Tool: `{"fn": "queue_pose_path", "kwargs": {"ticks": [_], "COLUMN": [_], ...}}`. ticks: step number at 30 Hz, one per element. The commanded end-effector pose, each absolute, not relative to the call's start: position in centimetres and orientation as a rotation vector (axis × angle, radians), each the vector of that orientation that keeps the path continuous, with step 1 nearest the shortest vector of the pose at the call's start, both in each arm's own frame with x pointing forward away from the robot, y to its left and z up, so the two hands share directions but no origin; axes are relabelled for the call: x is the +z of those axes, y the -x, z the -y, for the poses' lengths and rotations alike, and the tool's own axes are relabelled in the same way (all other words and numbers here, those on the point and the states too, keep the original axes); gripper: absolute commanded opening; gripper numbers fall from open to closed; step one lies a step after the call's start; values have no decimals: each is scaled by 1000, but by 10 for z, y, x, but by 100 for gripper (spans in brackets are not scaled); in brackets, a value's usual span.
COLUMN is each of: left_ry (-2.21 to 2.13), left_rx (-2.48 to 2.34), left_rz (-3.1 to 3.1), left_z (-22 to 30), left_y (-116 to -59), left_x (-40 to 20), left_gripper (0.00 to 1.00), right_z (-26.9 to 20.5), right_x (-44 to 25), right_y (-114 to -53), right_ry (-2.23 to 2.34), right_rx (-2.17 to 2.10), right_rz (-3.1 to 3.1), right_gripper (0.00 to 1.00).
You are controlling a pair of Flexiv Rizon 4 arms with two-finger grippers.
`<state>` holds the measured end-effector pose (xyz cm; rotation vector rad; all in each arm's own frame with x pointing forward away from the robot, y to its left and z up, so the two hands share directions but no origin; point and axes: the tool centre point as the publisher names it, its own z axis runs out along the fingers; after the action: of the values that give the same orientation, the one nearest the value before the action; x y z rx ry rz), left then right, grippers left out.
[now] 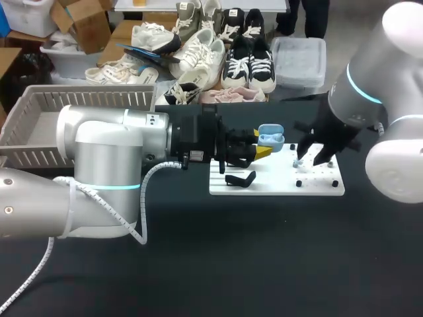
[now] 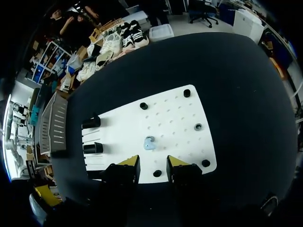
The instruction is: Pick up each earbud case from the left stands, insert the matching earbuds, close the lid, and place the case in the box.
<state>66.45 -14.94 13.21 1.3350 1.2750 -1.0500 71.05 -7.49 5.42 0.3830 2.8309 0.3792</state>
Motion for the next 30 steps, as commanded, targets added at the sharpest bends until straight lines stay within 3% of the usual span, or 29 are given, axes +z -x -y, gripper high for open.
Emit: {"fn": "queue_pose_path", "kwargs": {"ticks": [1,30], "left_ry": [-1329,-1329], "left_rx": [-1045,-1045], "left_rz": [-1275,-1275], "left_z": [150,150], "left_y": [-663,-663], "left_x": [131,131], "left_gripper": [0,0], "right_z": [68,58], "right_x": [49,34], "right_y": [-715,-720], "right_ry": [-395,-532], "right_rx": [374,408], "right_rz": [-2835,-2818], "right_gripper": [35,35]}}
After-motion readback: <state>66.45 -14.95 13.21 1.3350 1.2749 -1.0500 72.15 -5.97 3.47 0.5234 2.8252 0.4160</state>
